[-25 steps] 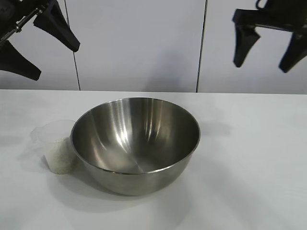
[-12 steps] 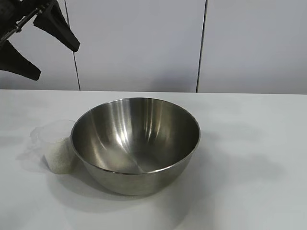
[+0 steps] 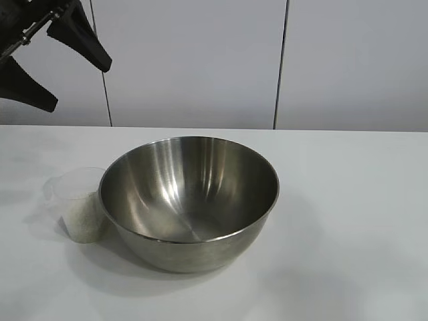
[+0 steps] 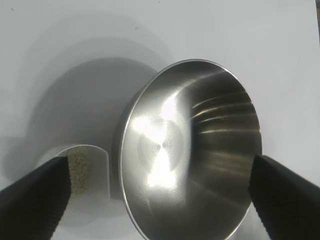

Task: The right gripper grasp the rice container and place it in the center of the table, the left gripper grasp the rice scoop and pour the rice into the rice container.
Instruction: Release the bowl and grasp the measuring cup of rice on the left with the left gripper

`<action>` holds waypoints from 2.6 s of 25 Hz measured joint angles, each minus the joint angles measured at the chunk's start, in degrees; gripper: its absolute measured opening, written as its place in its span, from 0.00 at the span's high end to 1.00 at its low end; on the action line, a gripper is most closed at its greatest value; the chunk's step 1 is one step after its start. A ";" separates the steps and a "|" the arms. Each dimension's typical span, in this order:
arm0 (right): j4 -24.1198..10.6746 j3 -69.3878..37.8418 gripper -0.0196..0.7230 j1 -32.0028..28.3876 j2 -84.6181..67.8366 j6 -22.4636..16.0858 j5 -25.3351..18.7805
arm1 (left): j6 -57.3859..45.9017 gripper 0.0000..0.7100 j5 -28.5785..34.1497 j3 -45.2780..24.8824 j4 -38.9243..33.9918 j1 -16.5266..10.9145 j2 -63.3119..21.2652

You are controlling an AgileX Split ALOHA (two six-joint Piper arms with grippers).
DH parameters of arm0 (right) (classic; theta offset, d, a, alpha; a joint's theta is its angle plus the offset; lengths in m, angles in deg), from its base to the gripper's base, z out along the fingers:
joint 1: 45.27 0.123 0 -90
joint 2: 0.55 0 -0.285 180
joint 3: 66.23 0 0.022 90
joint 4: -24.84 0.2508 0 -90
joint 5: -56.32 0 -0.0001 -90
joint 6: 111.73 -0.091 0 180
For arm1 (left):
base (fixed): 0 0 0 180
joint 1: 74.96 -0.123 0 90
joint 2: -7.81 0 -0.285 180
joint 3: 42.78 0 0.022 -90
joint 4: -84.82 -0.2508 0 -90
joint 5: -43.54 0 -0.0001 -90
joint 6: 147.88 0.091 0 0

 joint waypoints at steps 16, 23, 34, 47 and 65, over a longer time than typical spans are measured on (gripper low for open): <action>-1.06 -0.87 0.17 6.02 -11.22 2.98 -2.32 | 0.00 0.02 0.00 0.00 0.00 0.00 0.00; -1.17 -1.11 0.17 5.99 -11.22 3.02 -2.15 | 0.00 0.02 -0.06 0.00 0.22 0.00 0.00; -1.24 -1.18 0.17 5.99 -11.22 3.02 -2.15 | 6.87 0.04 -5.65 3.84 4.96 0.40 -3.31; -1.24 -1.18 0.17 5.99 -11.22 3.02 -1.85 | 22.02 0.07 -88.71 -45.09 -1.64 22.30 -23.37; -1.24 -1.18 0.17 5.99 -11.22 3.02 -1.74 | -9.47 0.07 -116.15 -63.47 -24.76 23.25 -6.86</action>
